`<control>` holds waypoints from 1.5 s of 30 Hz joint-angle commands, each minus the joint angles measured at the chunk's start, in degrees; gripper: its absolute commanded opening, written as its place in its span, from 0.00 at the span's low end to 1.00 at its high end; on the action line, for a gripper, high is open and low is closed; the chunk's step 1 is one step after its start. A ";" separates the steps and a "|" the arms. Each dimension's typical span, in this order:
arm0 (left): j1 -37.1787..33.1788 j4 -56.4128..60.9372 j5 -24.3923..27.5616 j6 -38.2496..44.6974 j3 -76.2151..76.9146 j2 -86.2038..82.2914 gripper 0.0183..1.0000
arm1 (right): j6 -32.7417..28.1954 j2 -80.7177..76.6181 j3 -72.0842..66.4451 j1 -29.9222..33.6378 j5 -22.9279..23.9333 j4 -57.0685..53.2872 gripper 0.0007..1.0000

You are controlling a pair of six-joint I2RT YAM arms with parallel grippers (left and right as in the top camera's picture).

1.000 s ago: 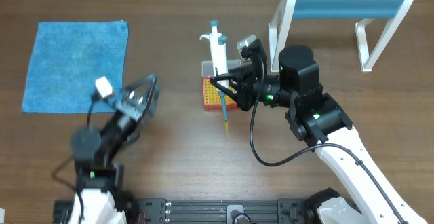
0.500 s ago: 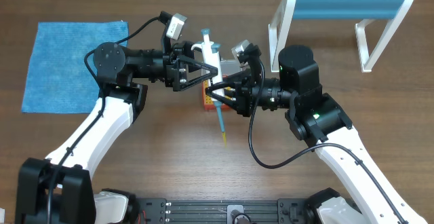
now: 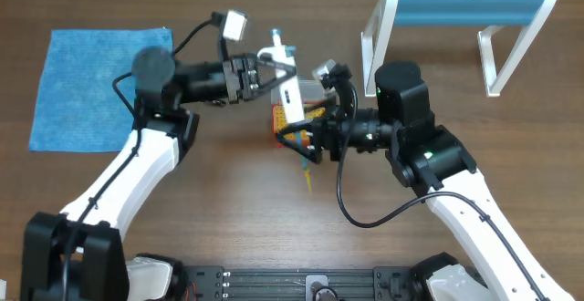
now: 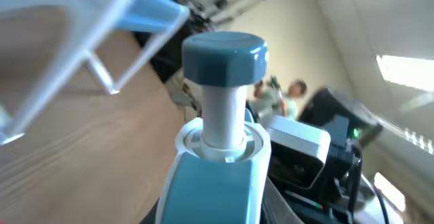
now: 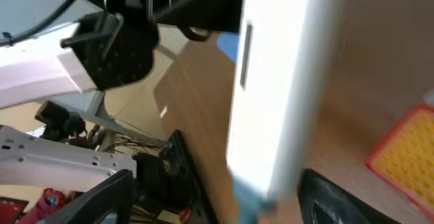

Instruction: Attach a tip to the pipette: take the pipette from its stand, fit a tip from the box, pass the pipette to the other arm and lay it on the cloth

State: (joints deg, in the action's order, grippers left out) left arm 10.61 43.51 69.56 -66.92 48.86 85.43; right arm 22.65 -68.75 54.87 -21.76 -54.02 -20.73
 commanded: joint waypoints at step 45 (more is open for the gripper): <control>-29.97 -115.78 -75.67 83.71 87.43 61.40 0.01 | 7.34 0.28 0.44 15.67 43.50 11.67 0.78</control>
State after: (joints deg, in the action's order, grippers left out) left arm -19.09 -72.77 -9.45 17.96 135.15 145.29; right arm 29.32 -68.66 54.76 -5.80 -11.22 -9.37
